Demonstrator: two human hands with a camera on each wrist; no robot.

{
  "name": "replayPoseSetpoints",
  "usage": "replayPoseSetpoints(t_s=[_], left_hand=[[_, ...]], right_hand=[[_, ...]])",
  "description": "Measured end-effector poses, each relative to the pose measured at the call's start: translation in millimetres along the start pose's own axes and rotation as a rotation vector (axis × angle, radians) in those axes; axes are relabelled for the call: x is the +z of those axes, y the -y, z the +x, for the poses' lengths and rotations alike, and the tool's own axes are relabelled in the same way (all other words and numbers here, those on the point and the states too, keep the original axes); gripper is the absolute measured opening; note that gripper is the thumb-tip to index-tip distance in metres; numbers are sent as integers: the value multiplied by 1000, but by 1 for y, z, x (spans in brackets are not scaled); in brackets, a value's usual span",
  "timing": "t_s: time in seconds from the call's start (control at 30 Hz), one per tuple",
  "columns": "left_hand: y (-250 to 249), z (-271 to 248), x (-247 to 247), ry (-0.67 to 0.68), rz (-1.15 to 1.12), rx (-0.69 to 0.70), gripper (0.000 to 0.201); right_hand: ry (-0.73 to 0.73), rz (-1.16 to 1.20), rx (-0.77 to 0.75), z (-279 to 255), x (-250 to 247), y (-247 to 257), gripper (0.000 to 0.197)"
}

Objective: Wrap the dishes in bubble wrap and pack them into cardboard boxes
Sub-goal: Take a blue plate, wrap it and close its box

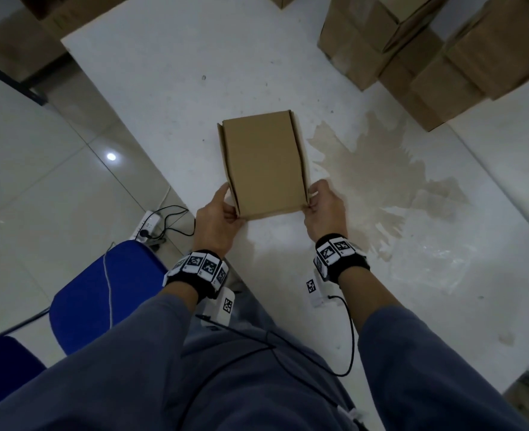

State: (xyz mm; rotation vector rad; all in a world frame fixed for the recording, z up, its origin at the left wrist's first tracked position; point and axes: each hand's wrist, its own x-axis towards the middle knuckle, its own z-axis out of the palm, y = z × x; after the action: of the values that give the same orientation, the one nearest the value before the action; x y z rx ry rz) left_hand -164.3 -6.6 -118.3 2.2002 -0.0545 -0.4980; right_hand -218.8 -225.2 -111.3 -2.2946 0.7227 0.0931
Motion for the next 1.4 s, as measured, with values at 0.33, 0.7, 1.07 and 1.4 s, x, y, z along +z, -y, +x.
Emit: replayPoseSetpoints(t_s=[0.33,0.7,1.07,1.4], left_hand=[[-4,27,-5,48,54,79,103],[4,33,5,28,238,145,78],[-19,18,-6,439,523,410,53],[-82,142,-44,476,1052,844,140]], right_hand=[[138,-275,-183,22,-18,9,59],[192,-341,-163,26,-22,21,48],[425,-522,55,39,-28,51,158],[332,-606,-5,48,-11,54,146]])
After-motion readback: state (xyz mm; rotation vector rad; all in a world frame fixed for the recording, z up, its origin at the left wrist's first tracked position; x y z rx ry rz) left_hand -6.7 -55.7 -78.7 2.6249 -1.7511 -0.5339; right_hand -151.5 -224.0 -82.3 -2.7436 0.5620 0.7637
